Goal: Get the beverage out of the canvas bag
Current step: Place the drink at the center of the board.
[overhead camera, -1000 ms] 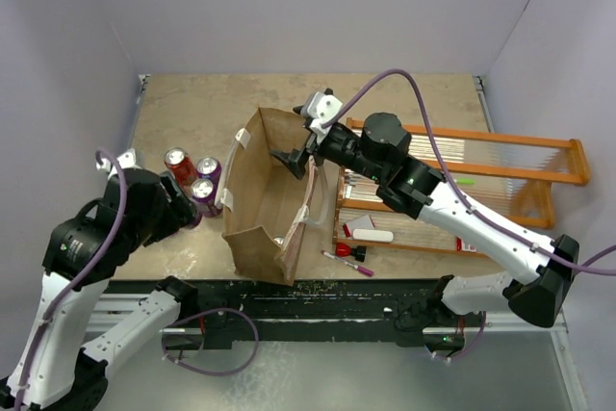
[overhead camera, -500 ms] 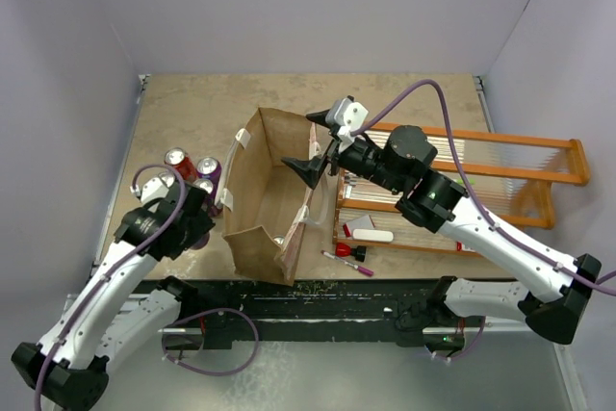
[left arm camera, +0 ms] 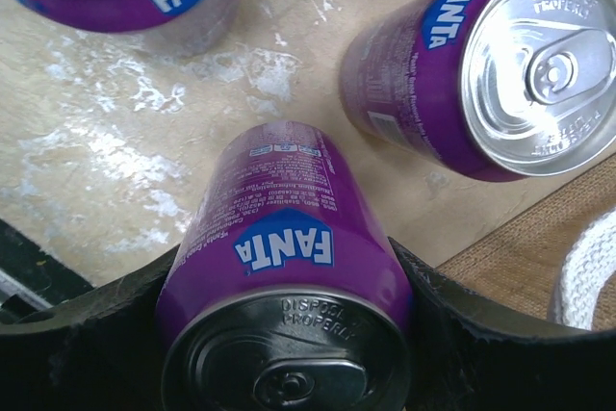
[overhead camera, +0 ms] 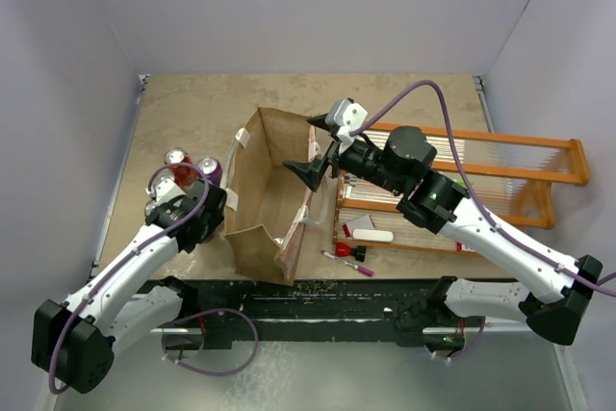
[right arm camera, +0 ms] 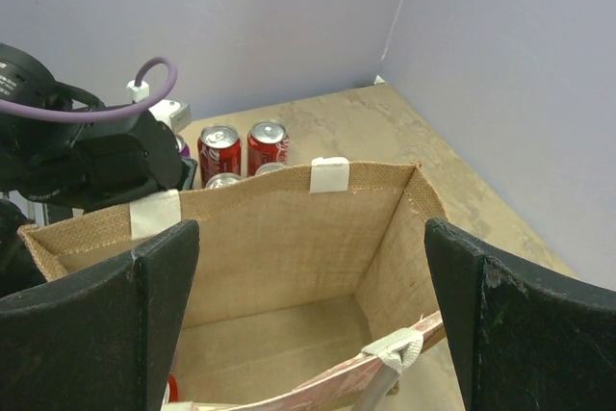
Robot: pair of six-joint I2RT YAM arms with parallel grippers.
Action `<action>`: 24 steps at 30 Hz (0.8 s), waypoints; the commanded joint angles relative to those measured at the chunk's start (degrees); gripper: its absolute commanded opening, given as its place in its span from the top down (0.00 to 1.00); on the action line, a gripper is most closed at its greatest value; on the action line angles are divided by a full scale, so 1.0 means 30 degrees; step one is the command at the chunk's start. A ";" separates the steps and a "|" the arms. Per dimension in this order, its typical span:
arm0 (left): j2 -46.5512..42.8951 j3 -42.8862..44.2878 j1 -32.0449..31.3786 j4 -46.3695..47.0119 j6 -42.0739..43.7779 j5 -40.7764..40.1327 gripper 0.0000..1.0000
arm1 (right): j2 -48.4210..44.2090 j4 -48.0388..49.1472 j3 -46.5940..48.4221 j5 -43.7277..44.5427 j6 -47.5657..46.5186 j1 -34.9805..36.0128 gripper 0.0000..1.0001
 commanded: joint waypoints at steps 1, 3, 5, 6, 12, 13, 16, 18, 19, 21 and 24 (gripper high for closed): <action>0.0205 -0.0437 0.0195 0.3513 0.0023 -0.1127 1.00 | -0.0126 0.0417 0.0444 0.0323 0.0132 -0.0082 0.00; 0.0467 -0.0512 0.0377 0.4319 0.0444 -0.1098 1.00 | 0.0028 0.0318 0.0584 0.0218 0.0134 -0.0082 0.00; 0.0841 -0.0559 0.0651 0.4855 0.0991 -0.0981 0.99 | 0.0170 0.0172 0.0734 0.0103 0.0132 -0.0082 0.00; 0.1107 -0.0553 0.0792 0.4940 0.1085 -0.0865 0.97 | 0.0277 0.0034 0.0793 0.0044 0.0136 -0.0082 0.00; 0.2582 -0.0619 0.1527 0.4462 0.1056 -0.0098 0.90 | 0.0989 -0.1342 0.1660 -0.0758 0.0089 -0.0082 0.00; 0.2673 -0.0619 0.1586 0.4411 0.1023 0.0003 0.85 | 0.1108 -0.1708 0.1813 -0.0957 0.0075 -0.0082 0.00; 0.2622 -0.0837 0.1626 0.4304 0.1029 0.0304 0.59 | 0.1336 -0.2140 0.1736 -0.1798 0.0055 -0.0082 0.00; 0.2363 -0.1020 0.1635 0.4186 0.0996 0.0555 0.39 | 0.1579 -0.2552 0.1762 -0.2260 -0.0035 -0.0081 0.00; 0.2114 -0.1102 0.1633 0.4146 0.1002 0.0700 0.32 | 0.1768 -0.2661 0.1914 -0.2218 -0.0530 -0.0082 0.00; 0.1770 -0.1202 0.1643 0.4093 0.1098 0.1074 0.20 | 0.2297 -0.3316 0.2402 -0.3173 -0.0956 -0.0065 0.01; 0.1205 -0.0875 0.1643 0.3577 0.1242 0.1656 0.03 | 0.3147 -0.4613 0.3298 -0.3607 -0.1167 -0.0082 0.01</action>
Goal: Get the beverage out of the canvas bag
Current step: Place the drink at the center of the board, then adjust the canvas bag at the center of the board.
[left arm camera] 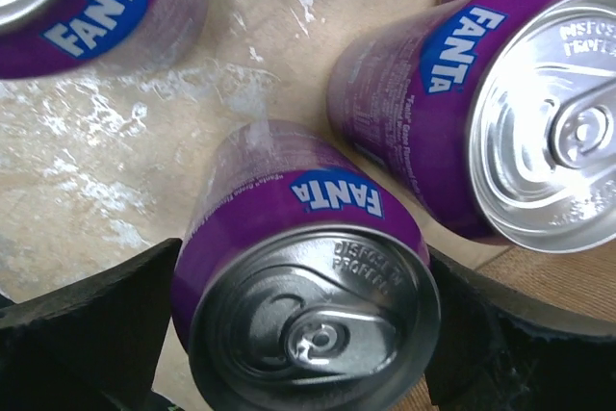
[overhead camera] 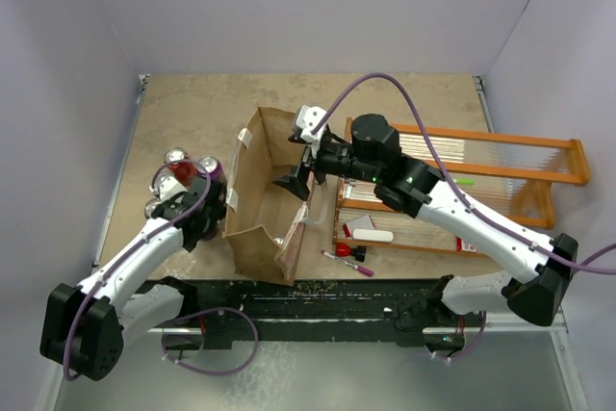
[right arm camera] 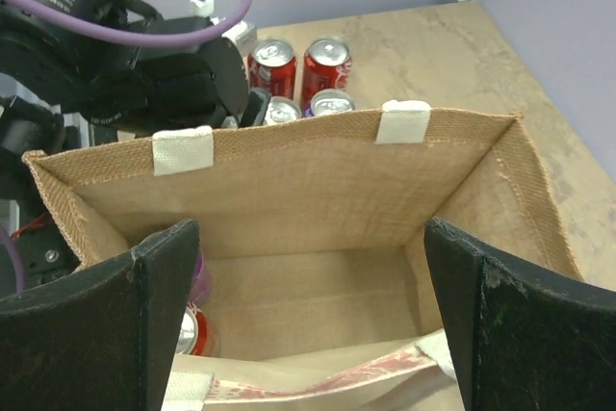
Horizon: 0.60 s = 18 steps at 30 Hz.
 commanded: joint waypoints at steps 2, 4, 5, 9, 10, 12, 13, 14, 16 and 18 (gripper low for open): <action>-0.1260 0.0730 0.0143 -0.0994 0.0162 0.1030 0.01 | 0.1111 -0.2188 0.2234 -0.1424 -0.0814 -0.0082 0.01; -0.1833 0.1254 0.0150 -0.1714 0.0282 0.1309 0.01 | 0.1457 -0.3038 0.2603 -0.1356 -0.1042 -0.0081 0.02; -0.2236 0.1439 0.0150 -0.2093 0.0431 0.1529 0.01 | 0.1561 -0.3244 0.2597 -0.1354 -0.1150 -0.0082 0.02; -0.4236 0.2284 0.0132 -0.4318 0.0563 0.2333 0.01 | 0.2066 -0.4313 0.2562 -0.1651 -0.1773 -0.0055 0.03; -0.4844 0.2575 0.0144 -0.4932 0.0683 0.2469 0.01 | 0.2325 -0.4568 0.2690 -0.1698 -0.1883 -0.0053 0.04; -0.6133 0.3418 0.0124 -0.6014 0.1088 0.2654 0.01 | 0.2680 -0.5039 0.3086 -0.1825 -0.2015 -0.0010 0.04; -0.6743 0.3808 0.0121 -0.6360 0.1364 0.2879 0.01 | 0.2878 -0.5208 0.3265 -0.1885 -0.2128 0.0033 0.05; -0.7270 0.4278 0.0121 -0.6564 0.1874 0.3131 0.01 | 0.3057 -0.5335 0.3445 -0.1863 -0.2194 0.0133 0.05; -0.8082 0.5339 0.0116 -0.7398 0.2057 0.3510 0.01 | 0.3586 -0.6108 0.4241 -0.1497 -0.2454 0.0550 0.06; -0.8675 0.6153 0.0121 -0.7533 0.2655 0.4527 0.01 | 0.4184 -0.6864 0.5011 -0.1167 -0.2693 0.1085 0.06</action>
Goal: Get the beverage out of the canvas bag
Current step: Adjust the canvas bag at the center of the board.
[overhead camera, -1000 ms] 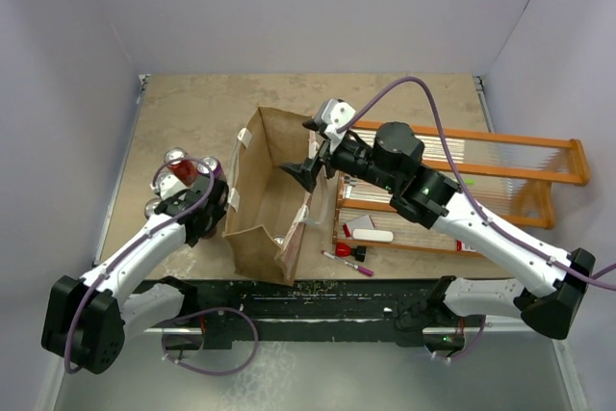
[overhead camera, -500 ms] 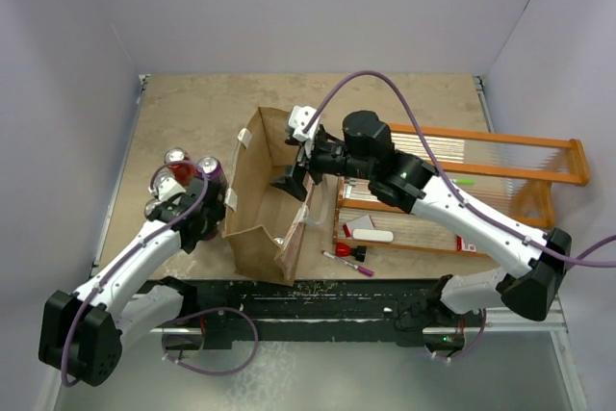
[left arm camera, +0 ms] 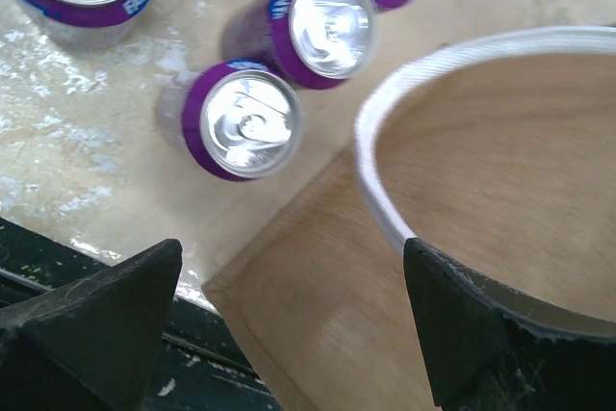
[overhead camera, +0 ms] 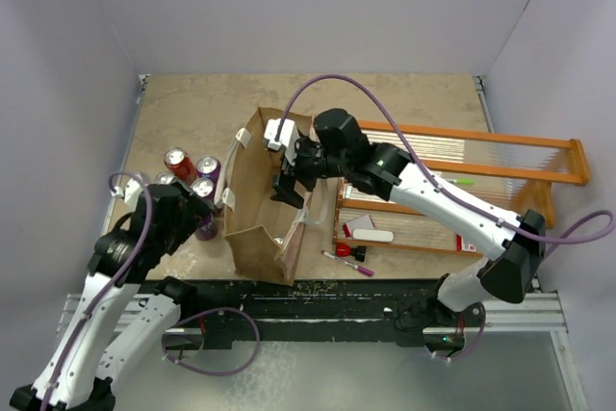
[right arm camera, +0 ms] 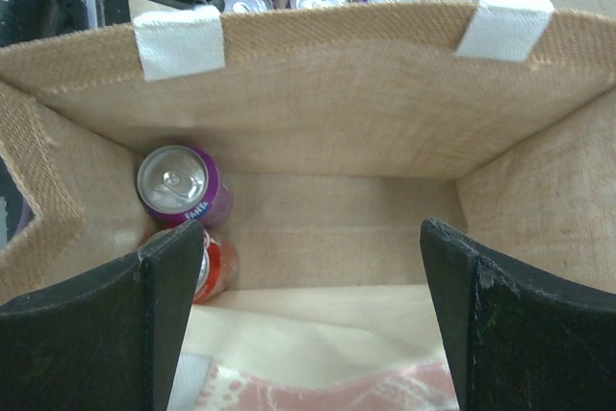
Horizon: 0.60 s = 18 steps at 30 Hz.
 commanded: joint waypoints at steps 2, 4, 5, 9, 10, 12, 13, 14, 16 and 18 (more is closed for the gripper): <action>-0.1528 0.2356 0.0121 -0.0703 0.2475 0.3270 0.01 | 0.0808 -0.1570 0.2191 0.0194 -0.0941 0.1440 0.07; -0.1685 0.2720 0.0121 -0.0098 0.3294 0.5201 0.01 | 0.0749 -0.1632 0.2057 0.0274 -0.0845 0.2167 0.07; -0.1725 0.2882 0.0121 0.0312 0.3874 0.6235 0.01 | 0.0732 -0.1750 0.2135 0.0297 -0.0677 0.2452 0.07; -0.1682 0.3933 0.0121 0.0943 0.6038 0.8538 0.01 | 0.0553 -0.1652 0.2015 0.0472 0.0525 0.3480 0.08; -0.1662 0.4260 0.0121 0.0680 0.6506 0.8725 0.01 | 0.0440 -0.1503 0.1785 0.0553 0.0795 0.3682 0.08; -0.1543 0.5034 0.0114 0.0026 0.7071 0.9151 0.01 | 0.0286 -0.1281 0.1451 0.1023 0.1336 0.4228 0.09; -0.1388 0.5277 0.0120 -0.0218 0.7298 0.9563 0.01 | 0.0202 -0.1186 0.1363 0.1284 0.1801 0.4431 0.10; -0.1219 0.5428 0.0121 -0.0358 0.7487 1.0277 0.01 | 0.0140 -0.1009 0.1246 0.1482 0.2229 0.4588 0.10; -0.0573 0.5913 0.0119 -0.0929 0.7801 1.1768 0.01 | 0.0010 -0.0527 0.0790 0.1753 0.3134 0.4732 0.10; -0.0163 0.6241 0.0122 -0.1207 0.8228 1.3047 0.01 | 0.0087 -0.0320 0.0420 0.2013 0.3879 0.4848 0.11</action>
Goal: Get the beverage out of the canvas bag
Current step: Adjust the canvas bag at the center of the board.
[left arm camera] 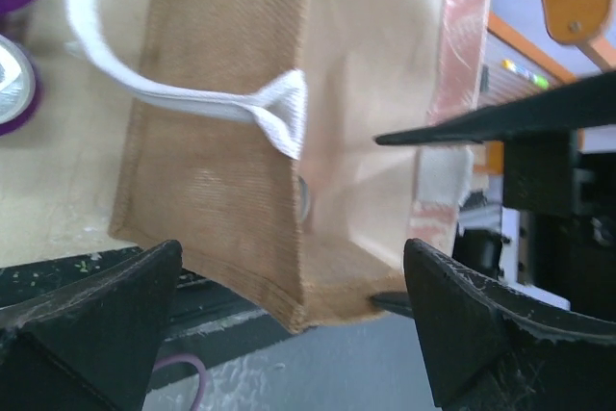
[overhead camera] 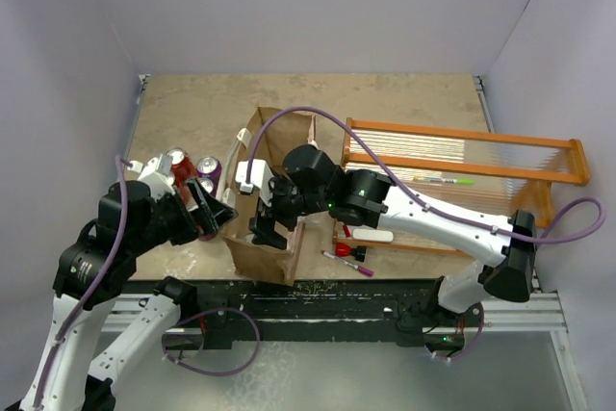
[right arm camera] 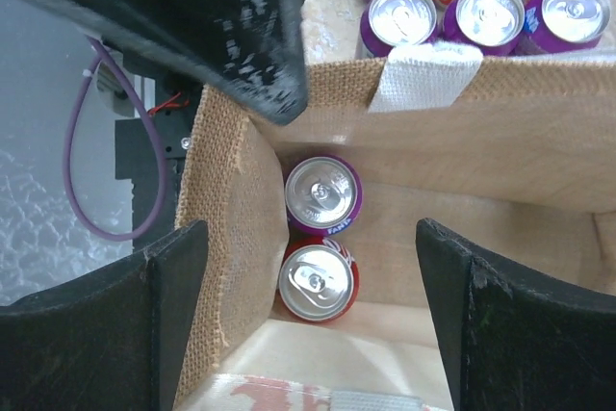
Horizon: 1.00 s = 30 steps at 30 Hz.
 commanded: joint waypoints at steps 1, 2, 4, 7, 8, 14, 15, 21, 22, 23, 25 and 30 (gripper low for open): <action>0.1129 0.1171 0.0110 -0.0694 0.1936 0.4025 0.01 | -0.0628 0.0879 -0.0552 0.1052 0.2285 0.0431 0.12; 0.1226 0.1318 0.0120 -0.0960 0.2223 0.4501 0.01 | -0.0528 0.0783 -0.0558 0.1314 0.2343 0.0600 0.12; 0.1508 0.1429 0.0117 -0.1710 0.2655 0.4947 0.01 | -0.0469 0.1110 -0.0914 0.1901 0.2426 0.1008 0.12; 0.1819 0.1283 0.0106 -0.2830 0.2780 0.5261 0.01 | -0.0428 0.1698 -0.1837 0.2552 0.2913 0.1284 0.12; 0.1800 0.1178 0.0101 -0.3014 0.2647 0.5322 0.01 | -0.0370 0.1808 -0.2111 0.2924 0.3143 0.1351 0.12; 0.1618 0.0607 0.0121 -0.4462 0.1320 0.5250 0.01 | -0.0528 0.3146 -0.3968 0.3267 0.4389 0.1613 0.15; 0.1606 0.0259 0.0117 -0.4558 0.1208 0.5672 0.01 | -0.0636 0.3399 -0.4223 0.3224 0.4602 0.1634 0.15; 0.1456 -0.1116 0.0121 -0.5542 0.1027 0.6380 0.11 | -0.1100 0.4578 -0.5406 0.3540 0.5153 0.1737 0.16; 0.1483 -0.1125 0.0114 -0.5704 0.1055 0.6245 0.13 | -0.1261 0.4533 -0.5457 0.3855 0.5049 0.1726 0.15; 0.1575 -0.1181 0.0113 -0.5889 0.1106 0.6166 0.16 | -0.1493 0.4605 -0.5577 0.4155 0.4878 0.1714 0.15; 0.1936 -0.1385 0.0096 -0.6165 0.1393 0.6269 0.22 | -0.2134 0.5053 -0.5907 0.4606 0.4408 0.1728 0.13; 0.2592 -0.1856 0.0121 -0.6601 0.2184 0.6458 0.38 | -0.3204 0.5874 -0.6402 0.5732 0.3380 0.1681 0.10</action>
